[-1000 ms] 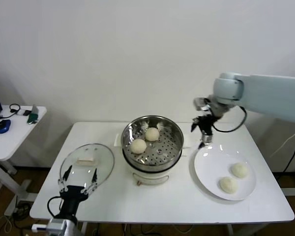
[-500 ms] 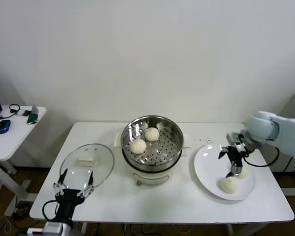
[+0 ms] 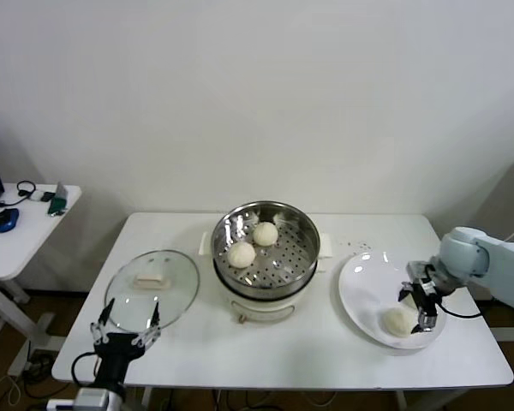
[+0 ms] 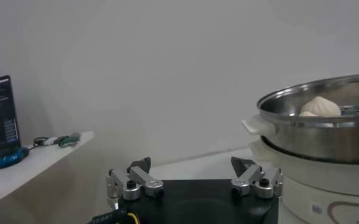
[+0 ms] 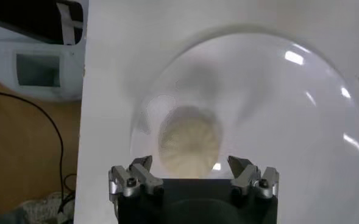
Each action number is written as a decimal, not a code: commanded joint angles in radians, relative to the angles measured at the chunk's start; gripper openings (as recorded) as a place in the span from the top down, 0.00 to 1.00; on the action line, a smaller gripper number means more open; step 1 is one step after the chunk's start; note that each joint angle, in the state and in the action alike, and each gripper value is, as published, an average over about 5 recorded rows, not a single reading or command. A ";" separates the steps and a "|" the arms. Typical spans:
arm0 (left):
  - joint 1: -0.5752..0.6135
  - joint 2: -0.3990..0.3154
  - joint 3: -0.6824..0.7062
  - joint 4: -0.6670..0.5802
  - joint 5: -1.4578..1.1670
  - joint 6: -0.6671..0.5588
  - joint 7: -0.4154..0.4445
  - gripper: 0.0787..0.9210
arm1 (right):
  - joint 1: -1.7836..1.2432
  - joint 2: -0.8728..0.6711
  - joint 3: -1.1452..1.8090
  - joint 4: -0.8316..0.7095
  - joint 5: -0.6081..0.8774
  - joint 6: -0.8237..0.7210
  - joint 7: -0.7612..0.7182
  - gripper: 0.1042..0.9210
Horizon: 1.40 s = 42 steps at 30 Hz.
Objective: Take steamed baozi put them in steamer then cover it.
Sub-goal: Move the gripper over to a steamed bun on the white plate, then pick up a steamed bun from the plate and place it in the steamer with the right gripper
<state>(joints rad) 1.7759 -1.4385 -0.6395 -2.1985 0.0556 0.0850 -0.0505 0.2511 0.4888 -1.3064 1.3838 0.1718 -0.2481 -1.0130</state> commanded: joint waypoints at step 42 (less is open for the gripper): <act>0.030 0.003 0.008 0.008 0.020 -0.025 0.012 0.12 | 0.366 0.218 -0.196 -0.114 0.023 0.196 -0.107 0.28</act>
<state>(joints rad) 1.8072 -1.4390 -0.6323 -2.1907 0.0818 0.0599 -0.0397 0.3468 0.6394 -1.3687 1.2754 0.1691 -0.1724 -1.0725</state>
